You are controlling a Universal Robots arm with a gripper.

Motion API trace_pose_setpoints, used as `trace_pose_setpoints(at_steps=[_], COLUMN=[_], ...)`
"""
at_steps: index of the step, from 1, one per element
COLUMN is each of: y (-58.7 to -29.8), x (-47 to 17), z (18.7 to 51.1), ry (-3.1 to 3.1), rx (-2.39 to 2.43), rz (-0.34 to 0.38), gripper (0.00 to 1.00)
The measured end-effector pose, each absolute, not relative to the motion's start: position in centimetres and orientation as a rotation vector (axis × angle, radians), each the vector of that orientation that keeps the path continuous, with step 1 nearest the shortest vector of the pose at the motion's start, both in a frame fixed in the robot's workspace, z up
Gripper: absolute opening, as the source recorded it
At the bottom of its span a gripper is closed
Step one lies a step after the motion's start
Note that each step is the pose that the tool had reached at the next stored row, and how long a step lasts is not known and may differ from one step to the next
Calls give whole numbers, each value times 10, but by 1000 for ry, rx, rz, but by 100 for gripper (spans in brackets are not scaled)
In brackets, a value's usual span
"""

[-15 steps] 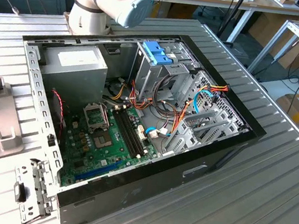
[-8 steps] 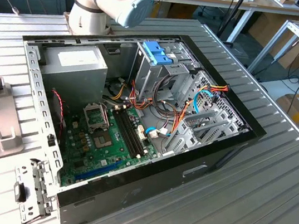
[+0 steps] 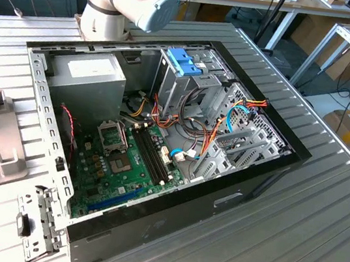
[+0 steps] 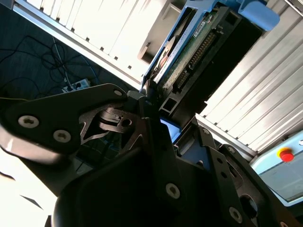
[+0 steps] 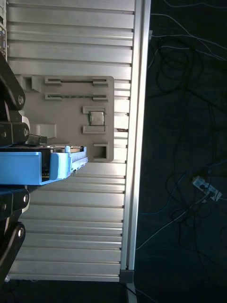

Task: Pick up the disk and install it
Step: 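Pick up the disk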

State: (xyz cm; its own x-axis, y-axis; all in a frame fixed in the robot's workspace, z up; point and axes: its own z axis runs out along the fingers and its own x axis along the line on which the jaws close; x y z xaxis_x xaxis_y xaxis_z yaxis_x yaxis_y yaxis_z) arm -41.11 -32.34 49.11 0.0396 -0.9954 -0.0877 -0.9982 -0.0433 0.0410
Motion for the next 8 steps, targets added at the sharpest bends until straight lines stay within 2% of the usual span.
trace_pose_setpoints(at_steps=[8], y=[-324], x=[-410], z=[491], ry=[2151], rx=[-2242], rz=[143], gripper=[37])
